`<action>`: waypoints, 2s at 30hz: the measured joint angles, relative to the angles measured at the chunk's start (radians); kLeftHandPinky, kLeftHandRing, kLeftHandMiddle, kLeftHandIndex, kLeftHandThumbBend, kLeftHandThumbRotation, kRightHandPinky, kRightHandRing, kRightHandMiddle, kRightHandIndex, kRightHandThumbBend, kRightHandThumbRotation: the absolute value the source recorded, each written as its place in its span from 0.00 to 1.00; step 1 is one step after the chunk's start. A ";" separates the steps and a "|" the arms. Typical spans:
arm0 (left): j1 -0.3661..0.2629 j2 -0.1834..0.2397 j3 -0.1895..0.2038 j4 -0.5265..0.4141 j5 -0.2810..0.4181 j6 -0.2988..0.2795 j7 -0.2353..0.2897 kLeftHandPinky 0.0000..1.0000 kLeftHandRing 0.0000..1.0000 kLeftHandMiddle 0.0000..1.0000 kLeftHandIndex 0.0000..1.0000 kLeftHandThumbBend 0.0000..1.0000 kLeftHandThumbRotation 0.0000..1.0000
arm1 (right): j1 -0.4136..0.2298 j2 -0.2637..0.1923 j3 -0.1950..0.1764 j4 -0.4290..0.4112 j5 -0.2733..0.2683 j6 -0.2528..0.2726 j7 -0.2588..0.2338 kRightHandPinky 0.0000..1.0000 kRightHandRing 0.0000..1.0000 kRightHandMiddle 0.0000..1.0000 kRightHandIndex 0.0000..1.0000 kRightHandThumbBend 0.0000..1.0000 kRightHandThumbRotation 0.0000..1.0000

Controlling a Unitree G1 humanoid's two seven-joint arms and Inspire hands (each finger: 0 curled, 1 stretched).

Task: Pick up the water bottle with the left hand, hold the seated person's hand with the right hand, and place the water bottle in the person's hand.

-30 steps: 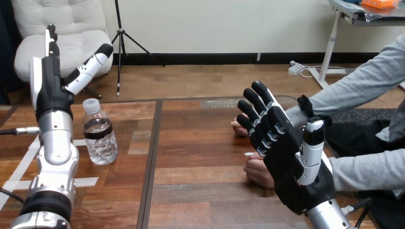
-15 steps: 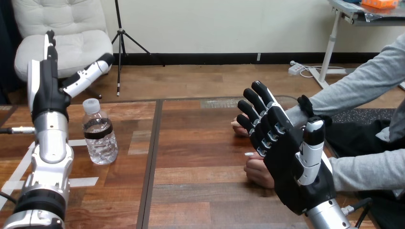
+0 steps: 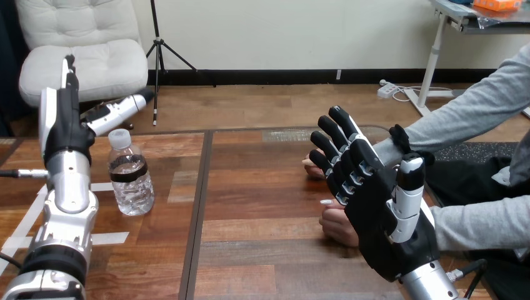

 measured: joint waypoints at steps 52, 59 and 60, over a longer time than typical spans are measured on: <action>-0.018 0.000 -0.064 0.062 0.030 0.047 -0.001 0.98 1.00 1.00 1.00 1.00 0.04 | 0.000 0.000 0.000 0.000 0.001 0.001 0.009 1.00 1.00 1.00 1.00 1.00 1.00; -0.018 0.000 -0.070 0.063 0.030 0.046 -0.001 0.97 1.00 1.00 1.00 1.00 0.09 | 0.000 0.000 0.000 0.000 0.001 0.002 0.009 1.00 1.00 1.00 1.00 1.00 1.00; -0.018 0.000 -0.070 0.063 0.030 0.046 -0.001 0.97 1.00 1.00 1.00 1.00 0.10 | 0.000 0.000 0.000 0.000 0.001 0.002 0.009 1.00 1.00 1.00 1.00 1.00 1.00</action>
